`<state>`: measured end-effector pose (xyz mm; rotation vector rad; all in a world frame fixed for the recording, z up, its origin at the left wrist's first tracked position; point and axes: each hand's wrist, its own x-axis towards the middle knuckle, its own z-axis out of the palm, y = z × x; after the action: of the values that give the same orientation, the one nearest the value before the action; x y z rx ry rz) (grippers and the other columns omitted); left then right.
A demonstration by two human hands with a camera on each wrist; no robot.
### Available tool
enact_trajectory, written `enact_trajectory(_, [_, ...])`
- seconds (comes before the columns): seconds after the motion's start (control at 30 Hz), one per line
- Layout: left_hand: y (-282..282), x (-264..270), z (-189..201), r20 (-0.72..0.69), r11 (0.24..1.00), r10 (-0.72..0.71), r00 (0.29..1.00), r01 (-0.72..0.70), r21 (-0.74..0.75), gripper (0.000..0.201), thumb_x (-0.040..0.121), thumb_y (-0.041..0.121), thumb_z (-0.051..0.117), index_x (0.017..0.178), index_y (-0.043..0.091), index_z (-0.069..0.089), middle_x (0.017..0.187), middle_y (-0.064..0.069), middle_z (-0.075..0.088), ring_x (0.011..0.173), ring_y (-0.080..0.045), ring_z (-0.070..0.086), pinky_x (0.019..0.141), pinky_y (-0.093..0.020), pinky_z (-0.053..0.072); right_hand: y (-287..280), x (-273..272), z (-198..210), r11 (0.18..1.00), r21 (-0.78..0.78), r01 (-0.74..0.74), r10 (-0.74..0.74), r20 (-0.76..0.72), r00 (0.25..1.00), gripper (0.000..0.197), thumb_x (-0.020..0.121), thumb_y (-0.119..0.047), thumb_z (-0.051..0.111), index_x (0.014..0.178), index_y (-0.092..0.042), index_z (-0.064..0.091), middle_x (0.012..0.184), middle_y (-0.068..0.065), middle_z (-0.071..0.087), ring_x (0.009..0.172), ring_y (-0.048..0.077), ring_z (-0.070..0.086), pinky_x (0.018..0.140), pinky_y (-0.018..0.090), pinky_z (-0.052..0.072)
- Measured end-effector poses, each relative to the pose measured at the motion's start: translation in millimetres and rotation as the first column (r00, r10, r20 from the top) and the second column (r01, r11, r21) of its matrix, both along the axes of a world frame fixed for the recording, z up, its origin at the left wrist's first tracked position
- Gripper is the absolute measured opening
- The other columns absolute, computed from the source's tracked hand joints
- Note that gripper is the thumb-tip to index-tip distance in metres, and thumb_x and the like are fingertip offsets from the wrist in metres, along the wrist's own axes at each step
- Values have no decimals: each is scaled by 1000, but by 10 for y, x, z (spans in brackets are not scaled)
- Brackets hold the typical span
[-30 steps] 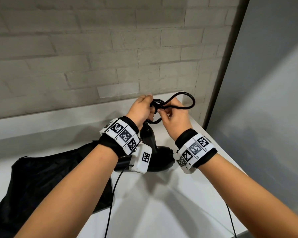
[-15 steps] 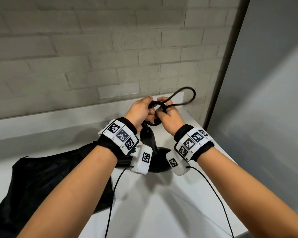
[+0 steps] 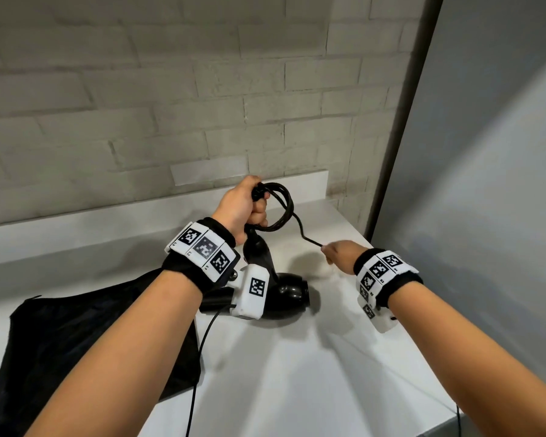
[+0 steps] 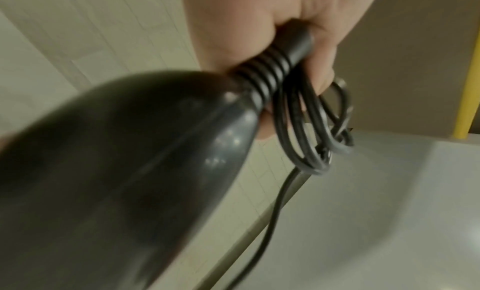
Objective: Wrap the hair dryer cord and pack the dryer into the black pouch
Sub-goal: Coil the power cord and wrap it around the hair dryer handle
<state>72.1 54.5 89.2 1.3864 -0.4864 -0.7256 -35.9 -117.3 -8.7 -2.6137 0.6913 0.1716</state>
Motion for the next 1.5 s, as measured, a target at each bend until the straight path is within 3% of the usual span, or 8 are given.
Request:
enact_trajectory(0.33, [-8,-27,9,71,997,-24,997,19,68,38,96,29,30,63,13,39,31,9,25,24,-5,15,46,-24,29,44,-25,-69,992,99,75,-76,-1,997,29,93,-25,40,104,-5,58,88,8,55,81,24,53,67,27,43])
enact_trajectory(0.57, [-7,-17,-6,106,998,5,994,-11,55,35,97,24,28,65,12,41,30,8,29,24,-4,18,43,-22,30,302,128,298,934,279,-222,144,275,951,21,91,-13,49,109,-9,58,100,6,64,93,14,55,92,26,40])
enact_trajectory(0.67, [-12,-9,5,90,999,10,996,-14,50,36,96,26,28,65,13,40,31,8,27,24,-5,17,43,-22,28,406,160,449,811,472,-345,96,474,875,20,95,-4,38,110,0,51,81,-1,60,72,-6,60,75,11,44])
enact_trajectory(0.8, [-2,-20,19,40,1000,22,999,-23,21,42,97,36,29,63,15,40,30,9,26,24,-5,16,47,-24,27,457,206,505,710,576,-404,-10,582,813,29,98,-11,25,81,-14,48,60,0,33,40,0,45,56,18,48])
enact_trajectory(1.0, [16,-32,-6,127,997,-78,989,74,38,36,93,23,49,61,18,35,33,13,24,25,-3,15,36,-15,22,450,223,439,773,562,-293,-44,509,860,28,98,-12,29,83,-16,52,59,0,28,47,8,26,45,20,24])
enact_trajectory(1.23, [-40,-129,17,143,996,-90,986,87,29,21,93,8,34,76,17,42,30,11,25,24,-3,15,39,-16,26,448,277,610,915,368,-164,-68,542,838,39,95,-5,36,65,-25,51,46,-10,41,35,1,35,39,8,27])
enact_trajectory(1.43, [-25,-121,27,144,986,-161,976,152,74,21,93,7,32,80,16,45,33,12,23,26,-2,13,38,-14,17,344,361,876,973,219,-71,-70,574,816,26,91,-13,46,67,-16,55,68,10,51,66,17,44,65,26,35])
enact_trajectory(1.5, [-39,-116,26,152,985,-163,975,153,80,19,95,10,34,79,17,42,34,13,23,26,-2,14,38,-15,16,360,353,994,978,204,-37,-103,633,768,30,91,-16,47,61,-19,52,59,4,46,57,14,39,57,22,33])
